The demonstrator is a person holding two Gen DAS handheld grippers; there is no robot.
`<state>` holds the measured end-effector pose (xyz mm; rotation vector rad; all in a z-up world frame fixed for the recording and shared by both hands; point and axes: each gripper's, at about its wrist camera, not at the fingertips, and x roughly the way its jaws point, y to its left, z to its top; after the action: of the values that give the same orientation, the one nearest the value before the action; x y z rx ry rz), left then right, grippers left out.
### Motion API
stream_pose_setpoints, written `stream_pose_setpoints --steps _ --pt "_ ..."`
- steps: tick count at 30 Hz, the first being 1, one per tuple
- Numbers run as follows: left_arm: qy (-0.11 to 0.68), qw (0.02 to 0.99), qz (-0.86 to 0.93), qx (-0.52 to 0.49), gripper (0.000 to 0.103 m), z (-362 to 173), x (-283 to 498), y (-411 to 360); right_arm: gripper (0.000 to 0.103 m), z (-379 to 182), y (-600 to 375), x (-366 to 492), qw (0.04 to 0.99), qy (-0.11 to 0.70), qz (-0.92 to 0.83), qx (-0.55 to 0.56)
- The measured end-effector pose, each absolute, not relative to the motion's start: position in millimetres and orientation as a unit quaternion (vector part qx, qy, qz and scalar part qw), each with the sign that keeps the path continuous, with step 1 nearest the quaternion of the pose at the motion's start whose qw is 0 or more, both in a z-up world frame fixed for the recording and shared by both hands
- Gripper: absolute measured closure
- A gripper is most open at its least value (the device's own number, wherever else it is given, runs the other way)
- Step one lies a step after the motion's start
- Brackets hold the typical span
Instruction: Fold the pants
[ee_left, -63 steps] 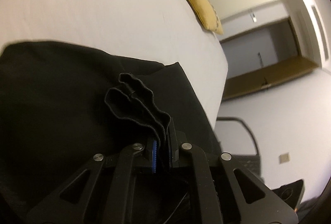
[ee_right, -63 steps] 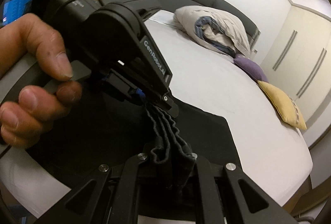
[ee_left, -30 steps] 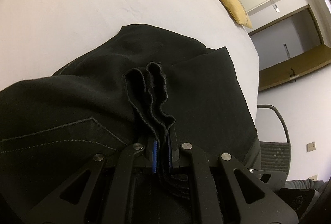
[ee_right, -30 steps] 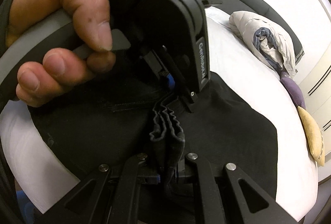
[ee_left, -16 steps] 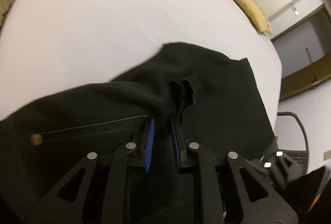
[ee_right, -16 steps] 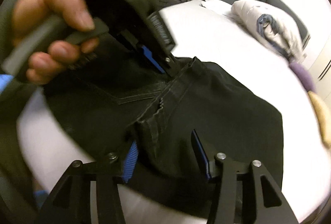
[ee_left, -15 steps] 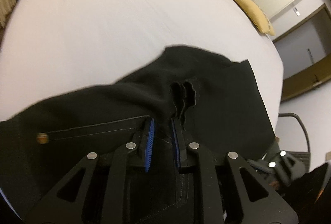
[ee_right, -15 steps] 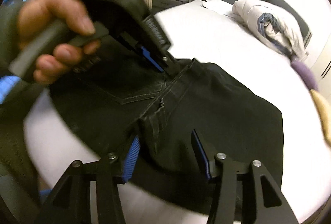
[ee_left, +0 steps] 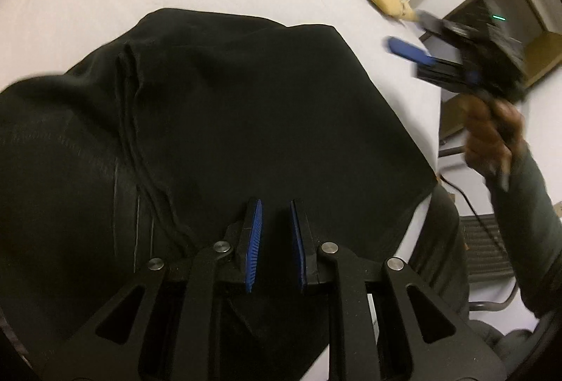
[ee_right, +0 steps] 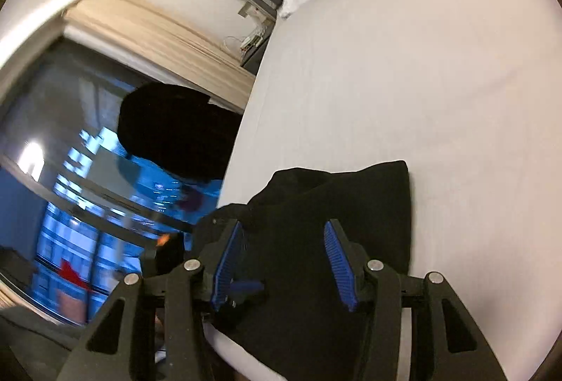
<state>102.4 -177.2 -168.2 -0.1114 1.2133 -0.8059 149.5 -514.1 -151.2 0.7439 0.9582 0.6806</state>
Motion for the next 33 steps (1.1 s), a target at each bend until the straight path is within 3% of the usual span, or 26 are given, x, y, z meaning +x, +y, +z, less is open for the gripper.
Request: stream_pose_setpoints --steps 7,22,26,28,29,30,31,32,33 --pt "0.551 0.748 -0.362 -0.074 0.087 -171 87 -166 0.053 -219 -511 188 0.707 0.491 0.315 0.401" --pt "0.533 0.752 -0.371 -0.117 0.087 -191 79 -137 0.042 -195 -488 41 0.698 0.514 0.358 0.348" --pt "0.520 0.759 -0.373 -0.120 0.087 -192 72 -130 0.039 -156 -494 36 0.727 0.421 0.377 0.390" --pt "0.516 0.762 -0.370 -0.124 0.087 -192 69 -128 0.028 -153 -484 46 0.736 0.404 0.367 0.401" --pt "0.515 0.764 -0.369 -0.126 0.087 -191 67 -127 0.018 -165 -475 55 0.735 0.430 0.345 0.396" --pt "0.514 0.764 -0.368 -0.127 0.087 -190 66 -125 0.016 -178 -469 62 0.730 0.455 0.331 0.387" --pt "0.513 0.765 -0.367 -0.132 0.087 -189 65 -124 0.020 -196 -459 70 0.729 0.496 0.300 0.364" --pt "0.513 0.767 -0.361 -0.136 0.087 -186 62 -120 0.031 -210 -452 74 0.740 0.524 0.261 0.330" --pt "0.511 0.773 -0.350 -0.136 0.087 -181 60 -116 0.039 -207 -451 73 0.754 0.517 0.251 0.319"
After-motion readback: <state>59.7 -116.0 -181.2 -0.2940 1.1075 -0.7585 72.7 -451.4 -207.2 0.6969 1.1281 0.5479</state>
